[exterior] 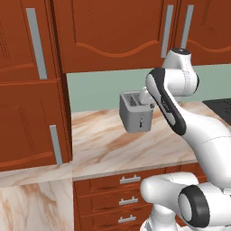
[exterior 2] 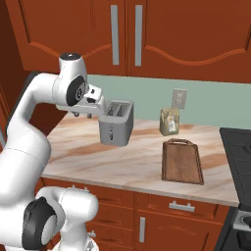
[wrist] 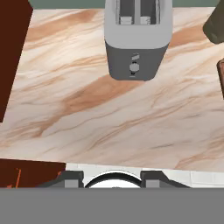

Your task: Open the drawer on the right and place the cutting tools on the cutting board.

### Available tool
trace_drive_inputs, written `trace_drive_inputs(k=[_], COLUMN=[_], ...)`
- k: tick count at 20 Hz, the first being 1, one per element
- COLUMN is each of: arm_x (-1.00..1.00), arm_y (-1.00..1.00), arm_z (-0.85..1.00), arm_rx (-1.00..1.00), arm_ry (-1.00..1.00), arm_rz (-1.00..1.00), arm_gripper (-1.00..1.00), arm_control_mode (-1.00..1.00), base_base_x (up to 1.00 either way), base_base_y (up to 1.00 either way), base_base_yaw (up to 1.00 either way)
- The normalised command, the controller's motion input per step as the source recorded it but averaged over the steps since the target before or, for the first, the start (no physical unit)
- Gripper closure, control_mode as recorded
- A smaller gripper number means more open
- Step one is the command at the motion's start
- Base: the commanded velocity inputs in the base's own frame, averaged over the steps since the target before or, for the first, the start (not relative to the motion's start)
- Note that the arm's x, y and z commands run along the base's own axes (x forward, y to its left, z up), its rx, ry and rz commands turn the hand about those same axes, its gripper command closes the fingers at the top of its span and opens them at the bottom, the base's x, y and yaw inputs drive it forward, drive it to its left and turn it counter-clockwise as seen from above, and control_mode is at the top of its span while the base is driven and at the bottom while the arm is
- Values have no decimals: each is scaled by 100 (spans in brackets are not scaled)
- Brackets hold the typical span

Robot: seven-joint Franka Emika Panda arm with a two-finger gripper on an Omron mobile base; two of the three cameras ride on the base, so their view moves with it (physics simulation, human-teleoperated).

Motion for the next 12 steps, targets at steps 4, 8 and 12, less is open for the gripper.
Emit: trace_drive_inputs(k=[4,8,12], arm_x=[-22,-51,-46], arm_y=[-42,-99,-100], arm_z=[-6,-20,-25], arm_rx=[2,6,10], arm_ry=[0,0,0], arm_rz=[-6,-20,-29], arm_gripper=[-100,-100,-100], arm_control_mode=[-100,-100,-100], base_base_x=[0,0,0], base_base_y=[0,0,0], base_base_yaw=[0,0,0])
